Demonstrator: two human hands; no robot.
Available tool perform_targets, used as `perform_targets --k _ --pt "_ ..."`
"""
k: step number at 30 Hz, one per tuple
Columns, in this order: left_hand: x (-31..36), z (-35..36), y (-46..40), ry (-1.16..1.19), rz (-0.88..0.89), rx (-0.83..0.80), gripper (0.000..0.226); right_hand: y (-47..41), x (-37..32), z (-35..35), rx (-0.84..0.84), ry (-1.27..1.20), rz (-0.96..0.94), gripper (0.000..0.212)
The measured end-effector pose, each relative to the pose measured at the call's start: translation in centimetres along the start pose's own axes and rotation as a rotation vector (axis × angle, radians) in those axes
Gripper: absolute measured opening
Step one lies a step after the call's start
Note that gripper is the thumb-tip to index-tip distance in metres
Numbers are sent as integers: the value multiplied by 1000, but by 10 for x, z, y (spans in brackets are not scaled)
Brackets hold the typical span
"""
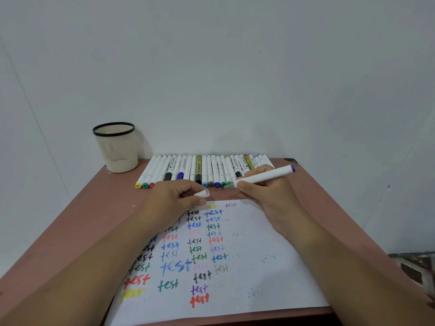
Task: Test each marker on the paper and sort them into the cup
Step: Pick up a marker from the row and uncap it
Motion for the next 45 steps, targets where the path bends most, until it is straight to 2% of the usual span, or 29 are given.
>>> perform_targets --k 5,11,16,19,27,30,32,35,37,39,40,43,45 --pt "2 -1 0 23 -23 -6 20 9 -1 14 -112 -128 50 13" --pt "3 1 0 2 -2 -43 20 14 -1 23 -181 -19 53 11" --pt "10 6 1 -47 100 -89 26 15 0 29 -219 107 35 14" --pt "14 6 2 -76 141 -90 29 16 0 30 -245 98 36 18" --pt "16 8 3 -102 110 -68 23 13 6 28 -241 67 63 17" --pt "16 12 0 -112 54 -159 25 8 12 25 -231 76 93 17" --pt "15 12 0 -99 13 -239 44 5 12 24 -220 33 97 21" --pt "5 14 8 -46 -63 -368 99 -1 9 9 -122 -77 91 33" --pt "-2 15 10 -34 -76 -388 111 -6 7 -7 -49 -158 73 50" --pt "-4 14 10 -12 -85 -372 106 -9 1 -18 3 -195 56 55" --pt "-4 13 11 23 -87 -356 100 -10 -2 -22 31 -186 47 48" --pt "-1 1 11 209 -79 -247 76 -10 -21 -21 113 -161 49 8" --pt "-2 -17 8 309 -75 -89 56 -14 -40 -5 114 -192 44 8"
Point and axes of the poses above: each hand's wrist, its own y-axis away from the middle knuckle, its own z-axis out of the palm, x = y × z, the point moved 8 cm from there along -y, towards the middle knuckle, and after that the axes turned 1 degree about -y, right-handed, at the moved point
